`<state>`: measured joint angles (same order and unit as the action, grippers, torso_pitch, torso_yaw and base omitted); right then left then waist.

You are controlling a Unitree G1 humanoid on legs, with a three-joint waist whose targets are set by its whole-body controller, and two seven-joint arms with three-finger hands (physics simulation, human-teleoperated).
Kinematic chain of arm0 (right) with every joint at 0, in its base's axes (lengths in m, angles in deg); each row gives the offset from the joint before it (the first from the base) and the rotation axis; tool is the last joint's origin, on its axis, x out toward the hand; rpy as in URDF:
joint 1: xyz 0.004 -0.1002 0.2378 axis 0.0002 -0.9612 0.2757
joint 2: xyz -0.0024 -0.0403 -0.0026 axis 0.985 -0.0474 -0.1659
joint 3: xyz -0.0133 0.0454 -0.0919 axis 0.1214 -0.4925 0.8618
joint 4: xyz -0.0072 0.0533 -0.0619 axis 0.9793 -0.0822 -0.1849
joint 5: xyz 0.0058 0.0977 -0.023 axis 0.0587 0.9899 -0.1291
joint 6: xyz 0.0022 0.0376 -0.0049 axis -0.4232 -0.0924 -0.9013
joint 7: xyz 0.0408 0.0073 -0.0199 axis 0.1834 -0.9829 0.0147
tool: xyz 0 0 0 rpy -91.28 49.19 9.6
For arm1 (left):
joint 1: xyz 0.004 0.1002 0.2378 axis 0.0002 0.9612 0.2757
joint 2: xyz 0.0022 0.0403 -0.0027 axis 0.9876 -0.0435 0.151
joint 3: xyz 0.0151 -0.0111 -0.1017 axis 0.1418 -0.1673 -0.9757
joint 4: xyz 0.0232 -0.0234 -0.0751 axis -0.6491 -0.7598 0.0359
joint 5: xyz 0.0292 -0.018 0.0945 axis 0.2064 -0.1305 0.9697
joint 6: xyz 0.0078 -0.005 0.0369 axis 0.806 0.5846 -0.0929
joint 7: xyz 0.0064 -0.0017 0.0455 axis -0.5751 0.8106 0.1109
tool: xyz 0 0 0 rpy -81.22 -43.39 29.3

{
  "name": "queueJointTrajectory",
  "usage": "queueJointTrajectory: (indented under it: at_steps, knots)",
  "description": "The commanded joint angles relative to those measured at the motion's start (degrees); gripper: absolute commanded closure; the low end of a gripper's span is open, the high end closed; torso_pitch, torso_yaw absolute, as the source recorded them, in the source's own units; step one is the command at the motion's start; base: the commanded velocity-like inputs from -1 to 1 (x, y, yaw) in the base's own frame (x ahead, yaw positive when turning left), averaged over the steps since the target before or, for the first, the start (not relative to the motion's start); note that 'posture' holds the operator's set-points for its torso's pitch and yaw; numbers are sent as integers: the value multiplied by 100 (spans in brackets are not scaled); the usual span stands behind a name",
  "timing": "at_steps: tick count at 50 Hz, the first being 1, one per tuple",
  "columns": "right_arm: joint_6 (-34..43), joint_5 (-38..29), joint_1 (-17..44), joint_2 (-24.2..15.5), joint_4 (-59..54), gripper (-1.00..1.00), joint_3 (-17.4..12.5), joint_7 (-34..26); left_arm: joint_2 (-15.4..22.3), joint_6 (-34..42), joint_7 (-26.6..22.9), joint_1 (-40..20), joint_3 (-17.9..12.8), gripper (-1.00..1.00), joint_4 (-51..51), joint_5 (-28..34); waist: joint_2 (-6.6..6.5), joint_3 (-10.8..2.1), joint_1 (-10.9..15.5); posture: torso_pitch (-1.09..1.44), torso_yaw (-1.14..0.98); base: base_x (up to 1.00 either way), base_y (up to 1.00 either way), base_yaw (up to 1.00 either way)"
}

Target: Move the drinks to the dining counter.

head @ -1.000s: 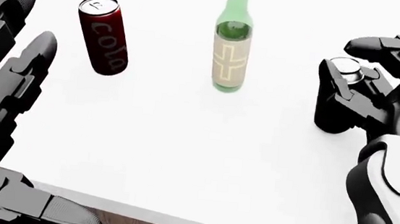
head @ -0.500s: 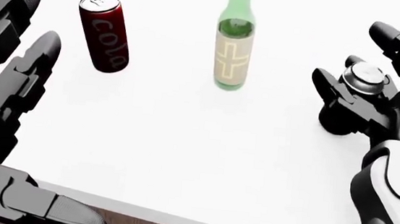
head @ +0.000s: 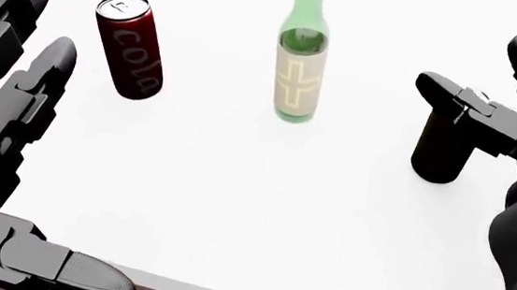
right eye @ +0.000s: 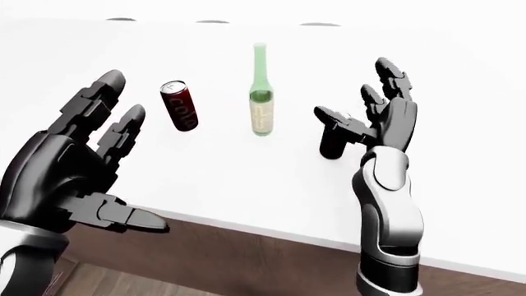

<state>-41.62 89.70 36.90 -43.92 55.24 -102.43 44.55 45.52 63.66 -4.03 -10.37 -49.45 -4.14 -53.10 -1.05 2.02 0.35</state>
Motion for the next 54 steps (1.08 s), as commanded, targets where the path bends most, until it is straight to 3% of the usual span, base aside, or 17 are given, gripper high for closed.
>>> queueJointTrajectory:
  at_steps: [1,6,12,13,16,19,22,24,25,27,33,37,40,45,49,52,54]
  knots:
    - [33,6,206,-159,433,-82,-116,33,85,-175,60,-101,-150,-100,62,-28,18,-129,-2,0,0,0,0,0]
    - [696,392,279,-476,1154,-84,-512,59,213,-109,183,-176,-460,-100,62,-399,31,-102,6,0,0,0,0,0]
    - [1551,1629,233,-1076,2124,-97,-1547,412,474,-138,377,-178,-961,-100,62,-964,71,-54,19,0,0,0,0,0]
    - [1803,2127,179,-1193,2386,-98,-1945,547,568,-208,375,-100,-1166,-100,62,-1098,78,-43,21,0,0,0,0,0]
    - [1983,3265,25,-1657,2685,-100,-2466,1073,721,-309,403,132,-1858,-100,62,-1548,102,1,31,0,0,0,0,0]
    - [1657,3772,-294,-2049,2670,-100,-2530,1404,872,-346,522,142,-2051,-100,62,-1820,116,68,17,0,0,0,0,0]
    - [1450,4359,-739,-2398,2885,-100,-3004,1590,1053,-538,615,248,-2471,-100,61,-2073,133,88,7,0,0,0,0,0]
    - [1346,4451,-825,-2484,2875,-100,-2997,1661,1091,-587,615,285,-2487,-100,61,-2088,144,113,11,0,0,0,0,0]
    - [1399,4923,-1074,-2664,3079,-100,-3567,1698,1183,-807,700,406,-2972,-100,62,-2288,142,129,11,0,0,0,0,0]
    - [1233,5359,-1623,-2707,3291,-100,-4211,1658,1366,-1150,738,574,-3371,-100,62,-2469,150,132,12,0,0,0,0,0]
    - [772,6260,-2723,-2606,3576,-100,-5650,1536,1643,-1875,727,1025,-4280,-100,62,-2597,188,231,17,0,0,0,0,0]
    - [350,6846,-3316,-2384,3805,-100,-6631,1457,1530,-2385,461,1426,-4716,-100,62,-2014,190,250,14,0,0,0,0,0]
    - [-92,7281,-3850,-2028,3991,-100,-7390,1352,1121,-3238,-206,2186,-4490,-100,62,-1046,190,267,18,0,0,0,0,0]
    - [-524,6989,-4236,-1474,4102,-100,-7499,912,884,-4560,-259,2964,-3765,-100,62,56,213,236,12,0,0,0,0,0]
    - [-923,7341,-4556,-1160,4096,-100,-7815,957,657,-4938,-11,3127,-3450,-100,62,539,240,202,4,0,0,0,0,0]
    - [-1098,7294,-4691,-967,4103,-100,-7830,771,306,-5304,-25,3340,-2903,-100,62,1215,250,205,23,0,0,0,0,0]
    - [-1203,7211,-4742,-868,4103,-100,-7761,717,179,-5329,37,3331,-2738,-100,62,1513,248,188,26,0,0,0,0,0]
